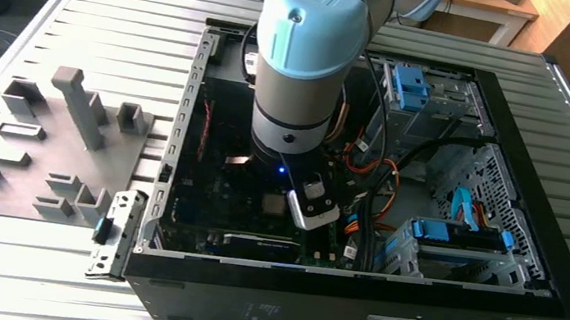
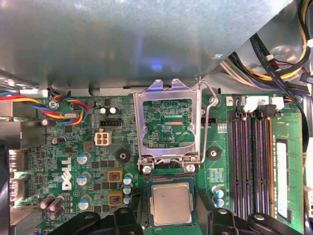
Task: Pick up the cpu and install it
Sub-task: 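Place the cpu into insertion slot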
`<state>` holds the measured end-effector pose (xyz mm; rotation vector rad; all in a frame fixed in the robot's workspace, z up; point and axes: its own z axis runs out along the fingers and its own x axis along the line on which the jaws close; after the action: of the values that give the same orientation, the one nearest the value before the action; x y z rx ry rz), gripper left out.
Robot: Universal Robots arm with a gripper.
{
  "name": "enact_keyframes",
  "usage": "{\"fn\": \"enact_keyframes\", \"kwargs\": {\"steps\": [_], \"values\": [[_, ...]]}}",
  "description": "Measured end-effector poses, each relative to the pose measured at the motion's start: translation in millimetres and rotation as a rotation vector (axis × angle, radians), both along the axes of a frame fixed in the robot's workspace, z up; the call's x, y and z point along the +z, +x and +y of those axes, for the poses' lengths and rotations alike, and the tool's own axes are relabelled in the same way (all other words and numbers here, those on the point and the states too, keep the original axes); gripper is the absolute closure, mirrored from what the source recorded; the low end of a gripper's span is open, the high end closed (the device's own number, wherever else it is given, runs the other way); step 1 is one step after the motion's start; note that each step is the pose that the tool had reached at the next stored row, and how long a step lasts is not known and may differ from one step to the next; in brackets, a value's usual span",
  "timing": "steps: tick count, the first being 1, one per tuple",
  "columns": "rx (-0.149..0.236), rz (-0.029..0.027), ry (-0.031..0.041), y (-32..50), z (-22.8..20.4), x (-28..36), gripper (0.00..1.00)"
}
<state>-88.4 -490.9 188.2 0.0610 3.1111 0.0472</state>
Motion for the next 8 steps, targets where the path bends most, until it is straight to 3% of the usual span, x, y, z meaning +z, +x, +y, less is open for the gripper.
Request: {"fn": "enact_keyframes", "kwargs": {"steps": [8], "values": [[0.000, 0.0000, -0.0001, -0.4, -0.6, -0.1, 0.46]]}}
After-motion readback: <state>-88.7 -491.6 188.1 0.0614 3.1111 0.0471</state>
